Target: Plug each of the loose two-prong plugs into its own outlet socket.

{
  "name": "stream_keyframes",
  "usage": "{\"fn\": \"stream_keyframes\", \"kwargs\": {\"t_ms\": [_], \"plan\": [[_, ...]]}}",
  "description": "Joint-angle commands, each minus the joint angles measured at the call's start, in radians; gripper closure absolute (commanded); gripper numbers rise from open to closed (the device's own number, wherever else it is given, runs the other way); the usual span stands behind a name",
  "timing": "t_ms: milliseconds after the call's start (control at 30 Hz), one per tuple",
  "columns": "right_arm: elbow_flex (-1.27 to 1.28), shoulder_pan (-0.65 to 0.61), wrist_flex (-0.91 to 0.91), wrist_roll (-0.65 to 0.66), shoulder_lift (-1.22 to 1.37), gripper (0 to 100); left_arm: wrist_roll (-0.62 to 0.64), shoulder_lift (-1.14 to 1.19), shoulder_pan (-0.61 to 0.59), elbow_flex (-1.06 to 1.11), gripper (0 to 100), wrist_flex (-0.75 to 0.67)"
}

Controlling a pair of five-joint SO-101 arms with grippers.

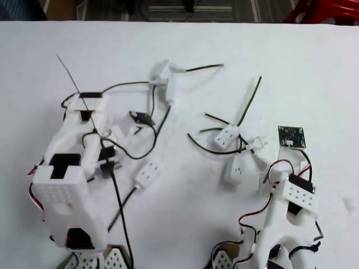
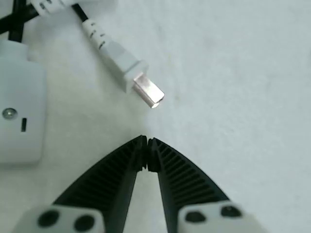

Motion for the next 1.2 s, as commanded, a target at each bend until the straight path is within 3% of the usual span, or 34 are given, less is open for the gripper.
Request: {"fn": "stream_keyframes", "kwargs": {"t_ms": [0, 200, 367, 633, 900, 1167], "plan": [[-0.003, -0.001, -0.01, 0.005, -0.001, 97.4, 0.011, -0.004, -0.002, -0.017, 98, -0.006], [-0.003, -0.002, -0.012, 0.005, -0.001, 97.4, 0.074, -0.016, 0.015, -0.018, 98, -0.009], [-0.003, -0.002, -0.013, 0.005, -0.001, 97.4, 0.161, -0.159, 0.064, -0.014, 98, -0.009], [-0.003, -0.002, -0.013, 0.005, -0.001, 97.4, 0.44, -0.516, 0.17, -0.006, 98, -0.051], [-0.003, -0.004, -0.013, 0.005, -0.001, 97.4, 0.694, -0.766, 0.262, 0.284, 98, -0.316], [-0.003, -0.004, -0.013, 0.003, -0.001, 97.4, 0.862, -1.29, 0.374, 0.66, 98, -0.677]]}}
